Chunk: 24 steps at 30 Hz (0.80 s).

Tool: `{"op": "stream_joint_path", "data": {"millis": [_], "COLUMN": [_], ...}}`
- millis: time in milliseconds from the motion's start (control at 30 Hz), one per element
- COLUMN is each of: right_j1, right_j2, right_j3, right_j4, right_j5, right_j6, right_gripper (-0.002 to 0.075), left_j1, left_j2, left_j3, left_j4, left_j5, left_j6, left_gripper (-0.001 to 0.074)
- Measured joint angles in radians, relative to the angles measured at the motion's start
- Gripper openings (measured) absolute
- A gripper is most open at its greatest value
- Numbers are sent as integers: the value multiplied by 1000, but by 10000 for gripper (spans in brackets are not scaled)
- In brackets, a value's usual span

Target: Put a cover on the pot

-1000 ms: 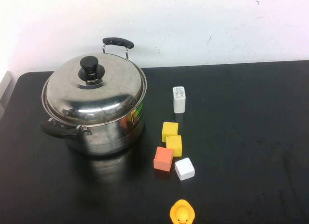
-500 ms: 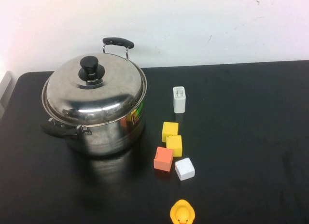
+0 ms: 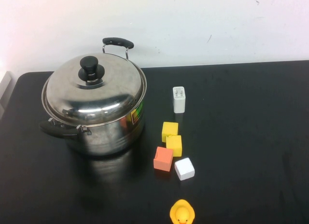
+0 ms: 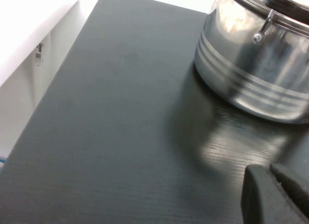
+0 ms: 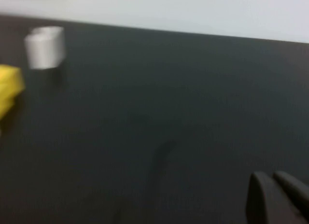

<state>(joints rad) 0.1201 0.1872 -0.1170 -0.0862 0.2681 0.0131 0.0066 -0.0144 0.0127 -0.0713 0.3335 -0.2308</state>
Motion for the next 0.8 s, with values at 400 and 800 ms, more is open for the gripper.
{"op": "stream_joint_path", "data": {"millis": [400, 800], "right_j1": [-202, -148], "right_j2": [-198, -198], "right_j3": [143, 141], "right_j4": [109, 86], "right_j5": [-1, 53], "right_j6": [-13, 3], "right_gripper": [-2, -2], "left_j1": [0, 0], "left_j2": [0, 0], "left_j3": [0, 0], "left_j4": [0, 0], "left_j5": [0, 0], "left_j6": [0, -2], "left_gripper": [-2, -2]}}
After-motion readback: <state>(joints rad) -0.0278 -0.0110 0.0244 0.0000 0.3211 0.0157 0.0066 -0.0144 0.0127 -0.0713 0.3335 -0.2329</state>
